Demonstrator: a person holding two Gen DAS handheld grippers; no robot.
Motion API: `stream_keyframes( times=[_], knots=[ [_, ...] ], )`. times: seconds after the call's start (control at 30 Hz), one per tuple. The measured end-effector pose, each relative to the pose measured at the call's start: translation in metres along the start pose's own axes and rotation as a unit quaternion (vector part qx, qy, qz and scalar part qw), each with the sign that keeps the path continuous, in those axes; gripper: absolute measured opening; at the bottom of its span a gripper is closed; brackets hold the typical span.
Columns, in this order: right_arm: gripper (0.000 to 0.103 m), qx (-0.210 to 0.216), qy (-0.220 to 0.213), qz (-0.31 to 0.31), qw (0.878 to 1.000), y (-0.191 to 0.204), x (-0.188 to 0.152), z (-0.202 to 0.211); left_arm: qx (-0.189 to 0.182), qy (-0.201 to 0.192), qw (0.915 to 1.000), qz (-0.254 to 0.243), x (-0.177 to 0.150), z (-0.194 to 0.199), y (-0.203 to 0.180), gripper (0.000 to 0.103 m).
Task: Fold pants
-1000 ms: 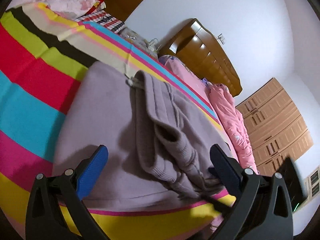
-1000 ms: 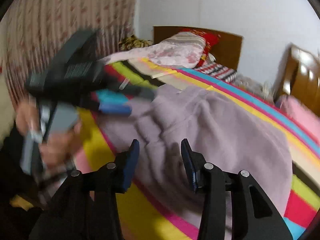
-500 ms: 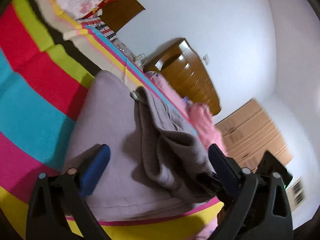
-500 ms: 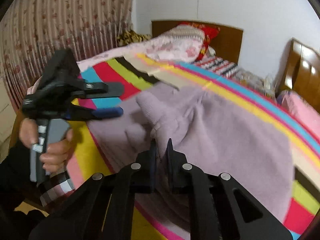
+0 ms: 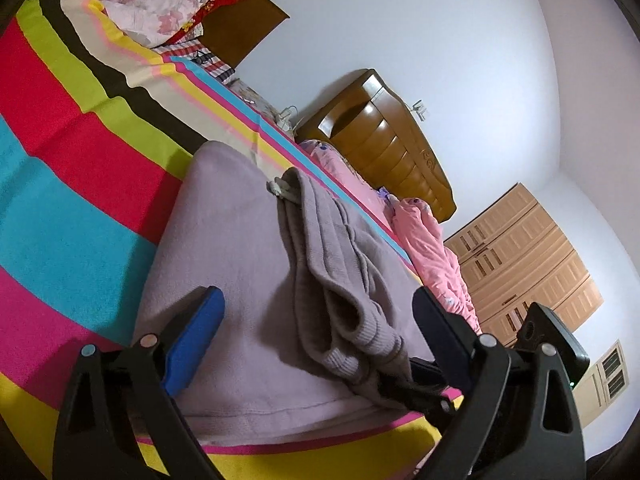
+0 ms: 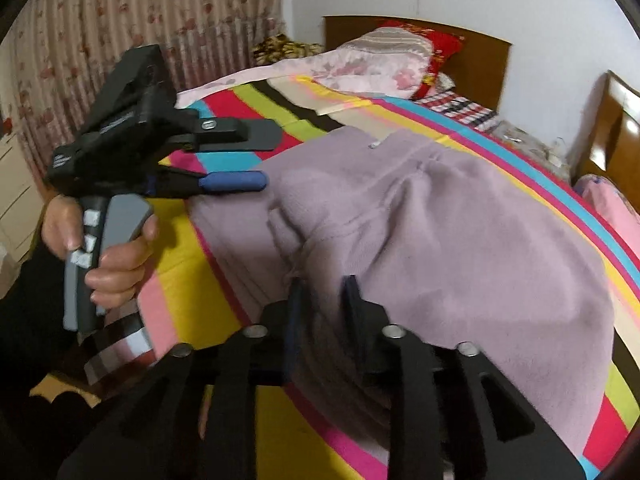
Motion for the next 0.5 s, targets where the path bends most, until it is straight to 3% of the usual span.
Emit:
stream_keyframes(
  times=[0.03,0.07,0.23,0.5],
  knots=[
    [0.052,0.018,0.002,0.006,1.0,0.002,-0.001,0.001,0.0,0.0,1.0,-0.001,0.0,0.001,0.001,0.095],
    [0.058,0.031,0.003,0.014,0.999,0.005,-0.002,0.002,0.0,-0.001,1.0,-0.001,0.001,0.001,0.001,0.095],
    [0.05,0.018,0.016,0.088,0.996,0.021,-0.007,0.004,-0.003,0.002,1.0,-0.001,0.0,0.001,0.002,0.095],
    [0.039,0.043,0.051,0.194,0.979,0.014,-0.01,0.004,-0.003,0.003,1.0,-0.002,0.0,0.001,0.002,0.095]
  ],
)
Point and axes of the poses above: each gripper's, at about its wrist camera, not at the fingertips, and z roughly against the way its jaws point, y to its left, x to its top, the point moved 2 cm from there along -z, roughly the way its jaws point, and after that the axes turned 7 degrees about -y, right-handed, at the moved point
